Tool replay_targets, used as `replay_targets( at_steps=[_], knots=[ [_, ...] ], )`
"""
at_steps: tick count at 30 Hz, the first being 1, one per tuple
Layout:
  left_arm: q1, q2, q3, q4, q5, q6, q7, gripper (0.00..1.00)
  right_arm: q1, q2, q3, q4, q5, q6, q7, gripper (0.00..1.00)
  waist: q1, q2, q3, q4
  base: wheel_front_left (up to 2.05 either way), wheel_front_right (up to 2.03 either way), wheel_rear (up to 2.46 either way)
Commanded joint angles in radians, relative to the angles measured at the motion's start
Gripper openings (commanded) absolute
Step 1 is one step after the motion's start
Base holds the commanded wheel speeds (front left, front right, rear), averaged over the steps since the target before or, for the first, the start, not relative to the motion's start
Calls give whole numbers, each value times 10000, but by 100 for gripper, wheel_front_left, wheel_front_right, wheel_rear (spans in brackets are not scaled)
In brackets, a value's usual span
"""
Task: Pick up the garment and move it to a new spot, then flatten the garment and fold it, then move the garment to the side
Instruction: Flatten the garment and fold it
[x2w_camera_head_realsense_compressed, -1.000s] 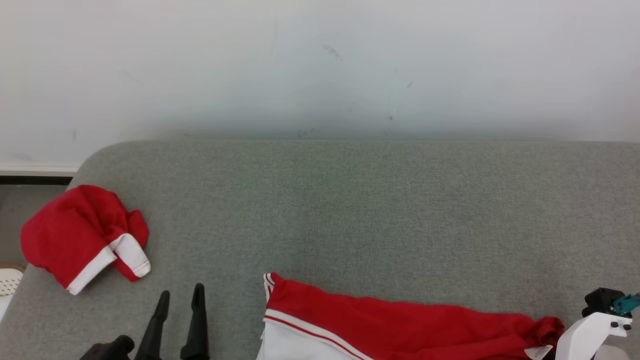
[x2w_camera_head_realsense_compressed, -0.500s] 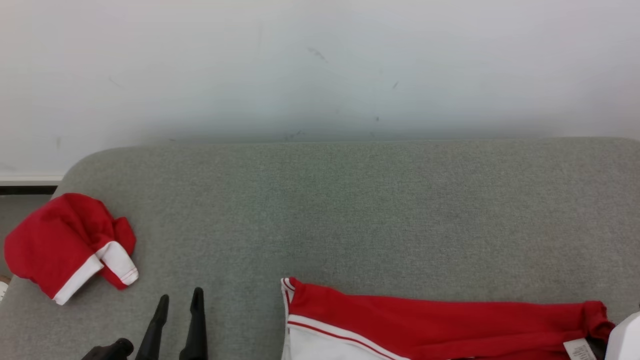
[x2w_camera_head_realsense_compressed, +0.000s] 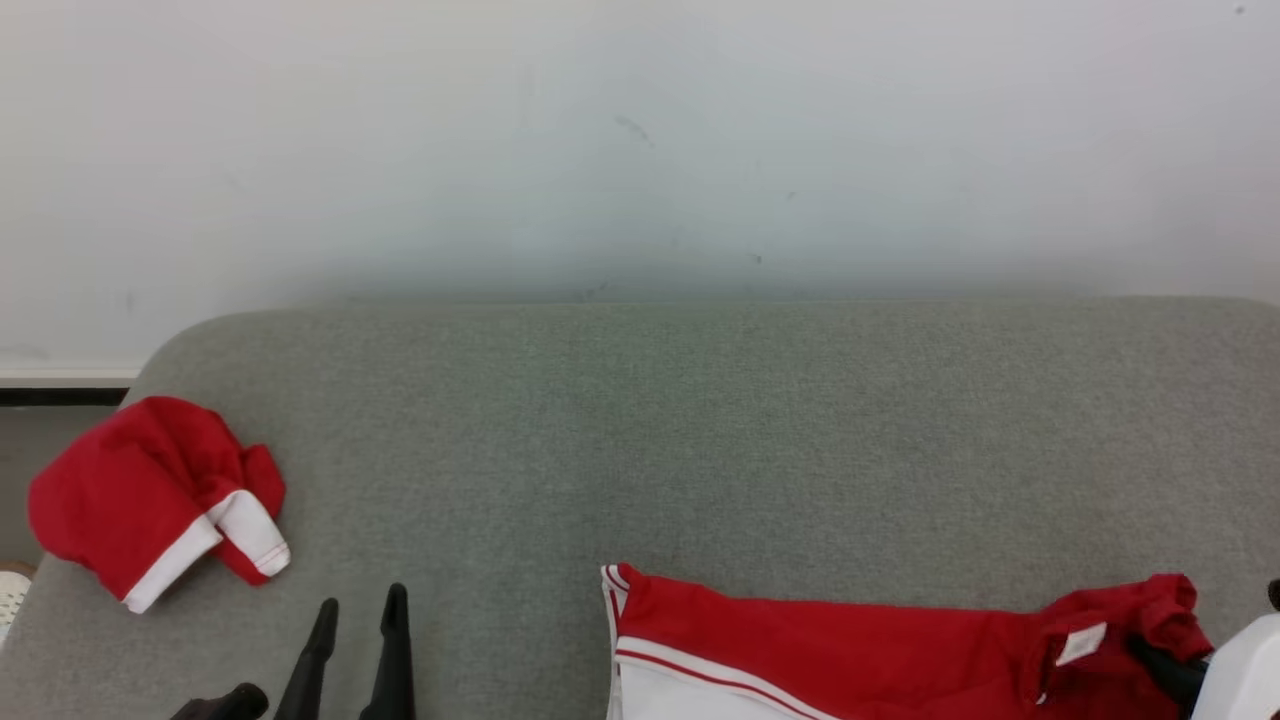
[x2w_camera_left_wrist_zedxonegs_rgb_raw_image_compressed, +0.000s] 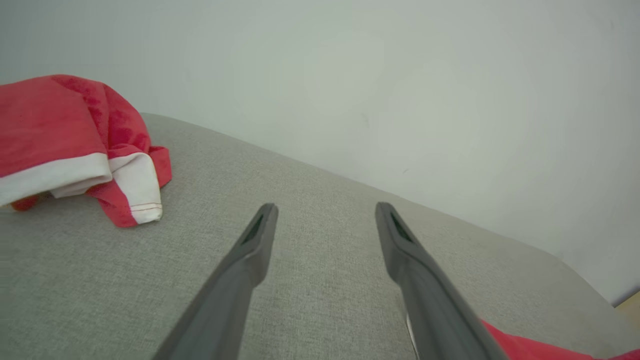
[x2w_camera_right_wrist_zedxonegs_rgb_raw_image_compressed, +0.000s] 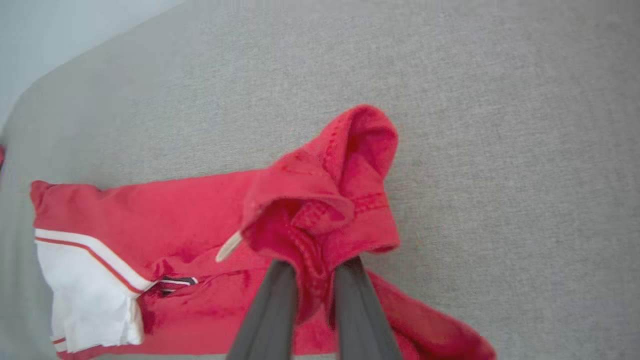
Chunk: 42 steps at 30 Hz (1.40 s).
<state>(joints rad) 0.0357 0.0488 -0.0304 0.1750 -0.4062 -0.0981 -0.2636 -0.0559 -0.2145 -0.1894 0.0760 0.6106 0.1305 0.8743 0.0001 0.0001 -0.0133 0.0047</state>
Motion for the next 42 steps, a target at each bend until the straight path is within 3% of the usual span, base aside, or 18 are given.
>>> replay_targets(
  at_steps=[1, 7, 15, 25, 39, 42],
  knots=[
    [83, 35, 44, 22, 26, -39, -9, 100, 151, 105, 77, -393, 194, 1, 66, 0, -1, -1, -120, 168, 0, 0, 0],
    [123, 34, 85, 95, 100, -77, -5, 100, 554, 862, 687, -1713, 1303, 1, 504, 0, -1, -1, -287, 754, 0, 0, 0],
    [19, 37, 67, 219, 134, -133, -6, 100, 312, 1459, 1706, -1381, 2296, 1, 295, 0, -1, -1, -317, 1721, 0, 0, 0],
    [-93, 37, -88, 504, 68, -133, -5, 100, -313, 1642, 2921, 38, 3698, 2, -829, 0, -1, -1, -278, 2620, 0, 0, 0],
    [-208, 35, -86, 625, 161, -172, -6, 100, -1656, 1629, 5217, 2823, 5253, 2, -2938, 0, -1, -1, -122, 2859, 0, 0, 0],
    [-227, 35, -84, 664, 150, -177, -6, 100, -1943, 1629, 5623, 3322, 5556, 2, -3219, 100, -1, -1, -96, 2802, 0, 0, 0]
  ],
)
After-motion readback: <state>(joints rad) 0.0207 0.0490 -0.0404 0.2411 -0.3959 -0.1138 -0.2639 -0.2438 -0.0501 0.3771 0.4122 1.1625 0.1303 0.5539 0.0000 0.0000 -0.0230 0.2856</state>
